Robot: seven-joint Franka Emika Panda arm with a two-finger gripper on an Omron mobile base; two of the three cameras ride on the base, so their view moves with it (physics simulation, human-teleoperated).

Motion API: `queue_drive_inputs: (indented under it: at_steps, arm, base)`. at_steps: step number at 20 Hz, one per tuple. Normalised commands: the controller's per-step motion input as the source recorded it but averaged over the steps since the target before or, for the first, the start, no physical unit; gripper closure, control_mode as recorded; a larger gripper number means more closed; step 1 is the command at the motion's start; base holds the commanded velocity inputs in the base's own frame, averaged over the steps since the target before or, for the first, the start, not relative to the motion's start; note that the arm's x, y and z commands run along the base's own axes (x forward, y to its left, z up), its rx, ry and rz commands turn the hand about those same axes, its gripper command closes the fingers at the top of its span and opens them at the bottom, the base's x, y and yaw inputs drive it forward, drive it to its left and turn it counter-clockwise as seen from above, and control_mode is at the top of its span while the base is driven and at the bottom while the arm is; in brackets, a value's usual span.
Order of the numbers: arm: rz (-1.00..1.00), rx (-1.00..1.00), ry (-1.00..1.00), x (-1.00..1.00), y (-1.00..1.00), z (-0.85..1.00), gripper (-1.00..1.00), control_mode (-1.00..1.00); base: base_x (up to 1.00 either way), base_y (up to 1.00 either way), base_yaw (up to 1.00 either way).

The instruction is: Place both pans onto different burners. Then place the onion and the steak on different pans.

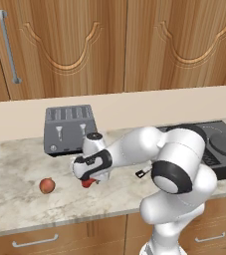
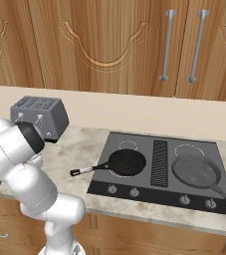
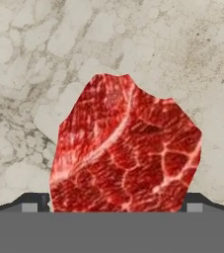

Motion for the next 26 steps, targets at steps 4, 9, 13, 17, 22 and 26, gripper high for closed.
queue_drive_inputs:
  at_steps: [4,9,13,17,22,26]
  arm:
    - [0.00,-0.02,-0.03,0.02,0.03,-0.07,-1.00,-1.00]
    - [0.00,0.00,0.00,0.06,0.02,-0.01,-1.00,-1.00]
    - [0.00,0.00,0.00,0.08,0.04,-0.11,-1.00,-1.00]
    - [0.00,0.00,0.00,0.05,0.07,-0.18,-1.00,-1.00]
    - [0.00,-0.01,0.00,0.05,0.15,-0.32,1.00,-1.00]
    - [0.00,0.00,0.00,0.01,0.05,-0.12,1.00,-1.00]
  base:
    - [0.00,0.00,0.00]
    - [0.00,0.00,0.00]
    - [0.00,0.00,0.00]
    - [0.00,0.00,0.00]
    - [0.00,0.00,0.00]
    - [0.00,0.00,0.00]
